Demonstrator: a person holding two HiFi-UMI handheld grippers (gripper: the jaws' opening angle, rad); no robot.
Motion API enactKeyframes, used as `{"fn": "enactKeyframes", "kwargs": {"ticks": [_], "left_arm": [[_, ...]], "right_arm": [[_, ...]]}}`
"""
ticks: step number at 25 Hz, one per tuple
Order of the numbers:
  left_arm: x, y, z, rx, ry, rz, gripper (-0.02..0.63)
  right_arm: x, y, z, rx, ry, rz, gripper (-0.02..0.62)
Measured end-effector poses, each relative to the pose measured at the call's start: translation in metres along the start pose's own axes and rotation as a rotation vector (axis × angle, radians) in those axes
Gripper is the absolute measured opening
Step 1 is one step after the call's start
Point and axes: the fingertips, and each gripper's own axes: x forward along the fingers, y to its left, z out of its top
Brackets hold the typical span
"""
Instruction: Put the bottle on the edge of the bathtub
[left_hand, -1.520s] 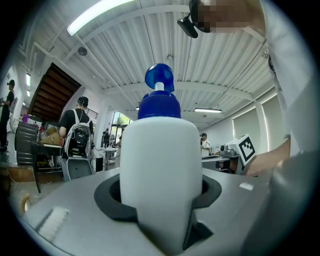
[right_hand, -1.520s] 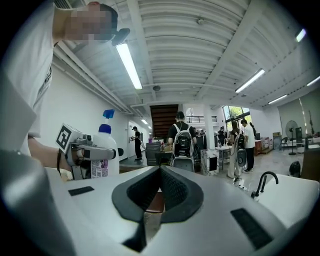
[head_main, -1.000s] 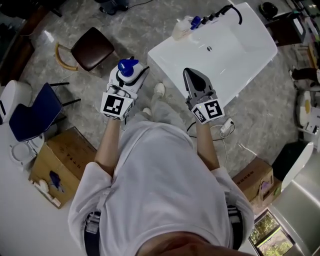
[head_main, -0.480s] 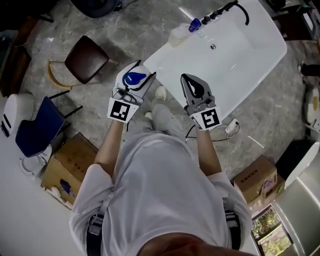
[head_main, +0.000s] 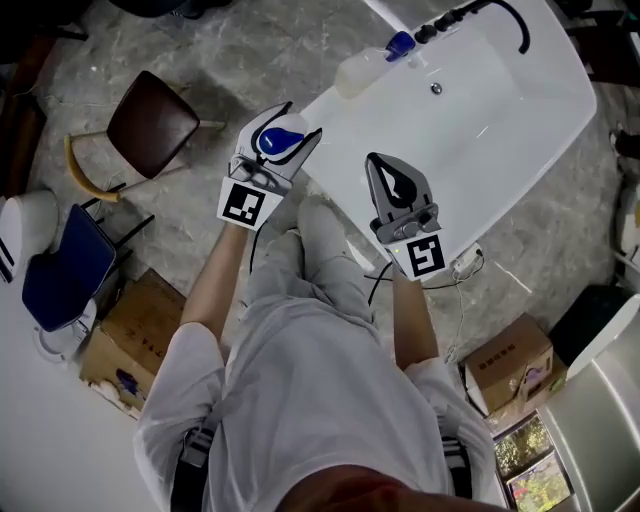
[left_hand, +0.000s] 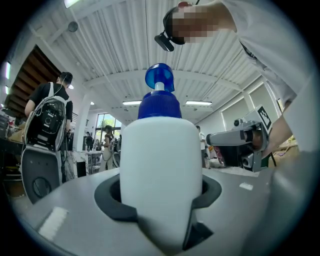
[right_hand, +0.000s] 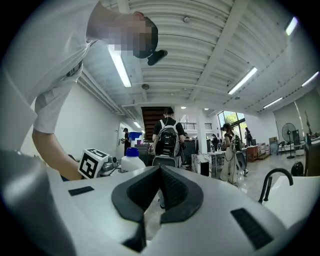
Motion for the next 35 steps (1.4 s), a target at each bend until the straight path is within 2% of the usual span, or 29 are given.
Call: {"fn": "enactKeyframes", "kwargs": {"ticks": [10,20,25,32,35], "left_arm": [[0.044,0.014,-0.128,-0.008,-0.005,-0.027,0.242],[0.074,0.008,-0.224,-0.003,0.024,-0.083,0.241],[0.081,0.004,-0.245,-0.033,0.036,-0.096,0.241],[0.084,0.006,-0.245,-0.041,-0.008,-0.09,0.244],[0.083,0.006,-0.246,-0.036,-0.01,-0.088,0.245]], "right_arm": [[0.017,-0.045,-0.116,-0.02,0.003,-0.065,0.002],[0.011,-0.068,-0.18,-0.028,0.018,-0.097,0.002],[0.002,-0.078,-0.189,-0.031,0.023,-0.124,0.002],[-0.003,-0.088,-0.195,-0.064,0.018,-0.143,0.002],[0.0,-0.088,-0.196,-0.044,0.022,-0.154,0.002]]}}
